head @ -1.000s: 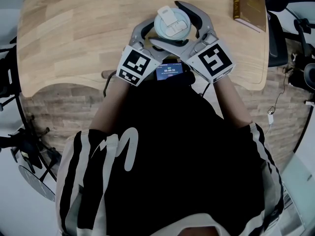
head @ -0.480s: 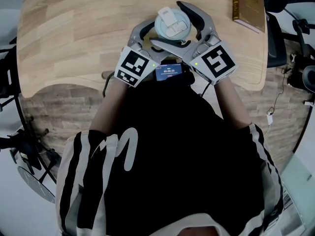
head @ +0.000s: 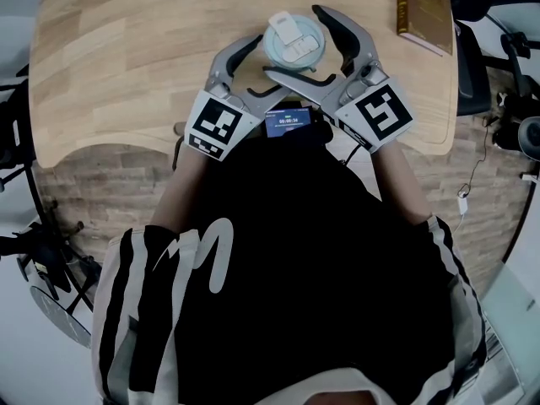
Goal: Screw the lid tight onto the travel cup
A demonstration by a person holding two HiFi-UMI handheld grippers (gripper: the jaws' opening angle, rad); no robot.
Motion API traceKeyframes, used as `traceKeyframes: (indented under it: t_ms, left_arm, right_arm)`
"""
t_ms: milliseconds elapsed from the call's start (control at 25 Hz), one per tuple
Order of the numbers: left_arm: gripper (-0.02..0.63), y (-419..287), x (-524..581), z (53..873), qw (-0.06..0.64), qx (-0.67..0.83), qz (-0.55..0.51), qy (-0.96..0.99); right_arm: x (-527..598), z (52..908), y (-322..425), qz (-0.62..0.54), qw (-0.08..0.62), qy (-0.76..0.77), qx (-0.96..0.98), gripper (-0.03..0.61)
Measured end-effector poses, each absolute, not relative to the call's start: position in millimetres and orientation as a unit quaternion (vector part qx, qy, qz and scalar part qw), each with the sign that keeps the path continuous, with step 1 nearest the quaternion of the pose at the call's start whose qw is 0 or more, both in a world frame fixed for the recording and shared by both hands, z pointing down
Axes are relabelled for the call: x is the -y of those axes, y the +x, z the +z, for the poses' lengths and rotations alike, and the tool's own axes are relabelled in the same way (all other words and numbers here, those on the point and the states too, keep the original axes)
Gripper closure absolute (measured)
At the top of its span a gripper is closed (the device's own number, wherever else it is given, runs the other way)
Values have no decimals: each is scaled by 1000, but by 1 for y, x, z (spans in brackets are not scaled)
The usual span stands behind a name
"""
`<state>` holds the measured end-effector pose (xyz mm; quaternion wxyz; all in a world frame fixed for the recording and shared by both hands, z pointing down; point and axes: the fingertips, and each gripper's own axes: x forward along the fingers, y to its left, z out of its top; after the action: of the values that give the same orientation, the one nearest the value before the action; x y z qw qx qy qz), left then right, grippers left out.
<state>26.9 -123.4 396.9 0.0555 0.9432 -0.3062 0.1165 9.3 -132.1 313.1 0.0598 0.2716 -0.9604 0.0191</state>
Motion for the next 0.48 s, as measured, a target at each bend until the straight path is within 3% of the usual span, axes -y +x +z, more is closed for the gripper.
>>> traceKeyframes:
  t_ms: [480]
  left_arm:
    - [218,-5,117,374,55,341,94,934]
  right_arm:
    - [127,301,24,22,43,293,955,100]
